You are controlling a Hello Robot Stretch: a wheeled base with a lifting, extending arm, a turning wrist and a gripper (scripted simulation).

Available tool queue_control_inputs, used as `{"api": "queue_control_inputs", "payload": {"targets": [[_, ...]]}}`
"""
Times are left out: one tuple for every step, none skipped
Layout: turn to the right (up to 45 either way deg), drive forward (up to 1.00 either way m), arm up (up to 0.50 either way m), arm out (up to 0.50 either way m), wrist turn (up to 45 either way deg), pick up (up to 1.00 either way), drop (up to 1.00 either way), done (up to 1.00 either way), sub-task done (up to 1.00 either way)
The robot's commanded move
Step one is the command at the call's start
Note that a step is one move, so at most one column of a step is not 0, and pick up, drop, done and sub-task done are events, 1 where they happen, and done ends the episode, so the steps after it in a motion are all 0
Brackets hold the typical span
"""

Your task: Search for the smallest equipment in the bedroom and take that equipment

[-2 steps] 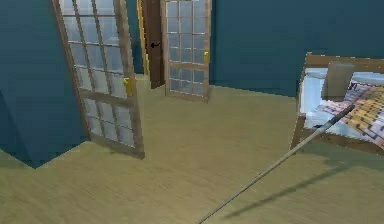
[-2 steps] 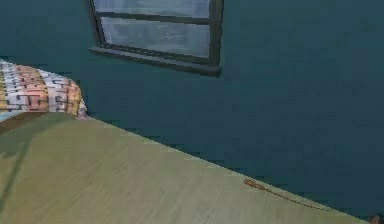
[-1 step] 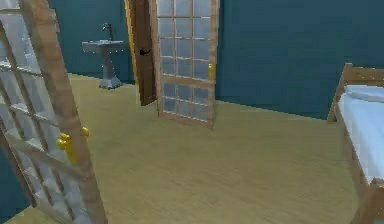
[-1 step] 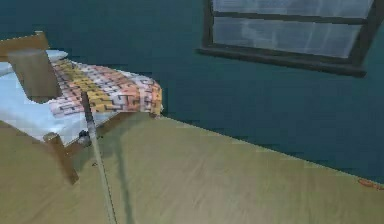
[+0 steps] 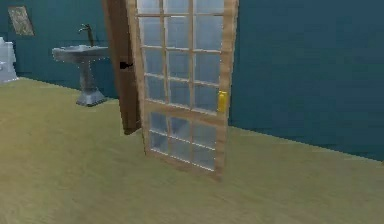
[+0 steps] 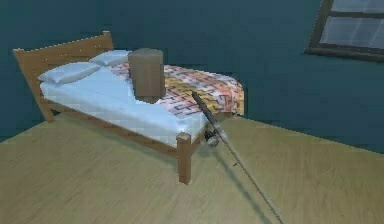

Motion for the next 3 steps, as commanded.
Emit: {"api": "queue_control_inputs", "payload": {"targets": [[0.0, 0.55, 0.0, 0.0, 0.0, 0.0, 0.0, 0.0, 0.0], [-45.0, 0.0, 0.0, 0.0, 0.0, 0.0, 0.0, 0.0, 0.0], [-15.0, 0.0, 0.0, 0.0, 0.0, 0.0, 0.0, 0.0, 0.0]]}}
